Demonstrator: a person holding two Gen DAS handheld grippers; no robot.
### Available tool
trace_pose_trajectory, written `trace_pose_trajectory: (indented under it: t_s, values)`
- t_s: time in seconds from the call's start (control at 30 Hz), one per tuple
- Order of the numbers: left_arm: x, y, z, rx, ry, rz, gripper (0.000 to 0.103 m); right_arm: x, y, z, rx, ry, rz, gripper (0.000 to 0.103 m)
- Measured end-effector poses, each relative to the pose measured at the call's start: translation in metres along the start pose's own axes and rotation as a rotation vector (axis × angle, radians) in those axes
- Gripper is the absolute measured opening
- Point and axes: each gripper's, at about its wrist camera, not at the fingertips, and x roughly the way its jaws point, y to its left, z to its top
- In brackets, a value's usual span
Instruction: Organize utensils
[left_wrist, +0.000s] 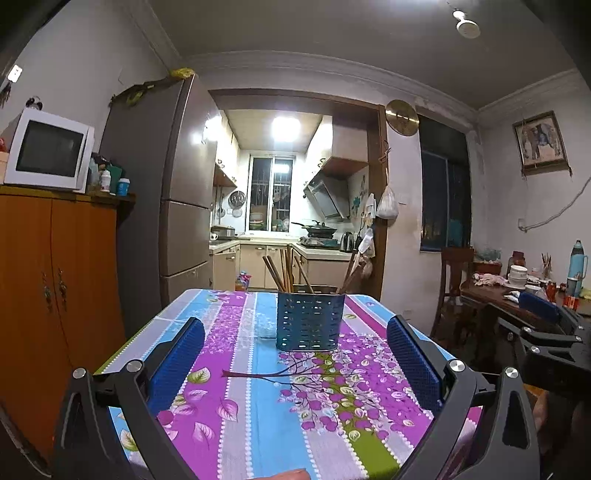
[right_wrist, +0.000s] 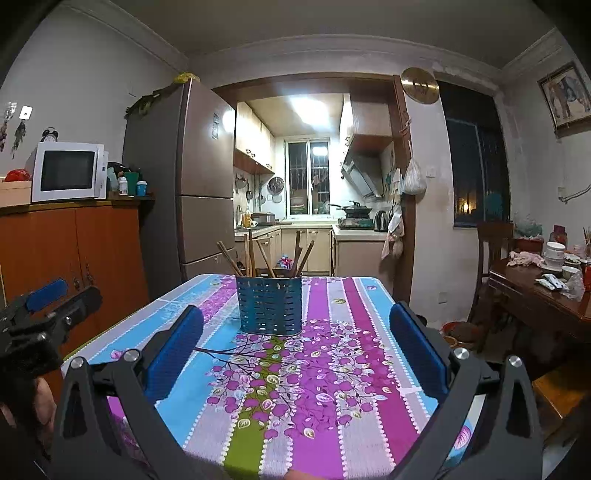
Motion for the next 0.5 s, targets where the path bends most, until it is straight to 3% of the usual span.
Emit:
trace_pose_trajectory:
  t_s: [0.27, 0.5]
  values:
    - [-0.016, -0.015, -0.012, 0.037, -0.05, 0.014, 0.098, -0.012, 0.002, -0.014, 0.0, -0.029, -0.004, 0.097]
    - [-0.017, -0.019, -0.015, 0.035, -0.036, 0.018, 0.098, -0.023, 0.0, -0.016, 0.006, -0.049, -0.014, 0.098]
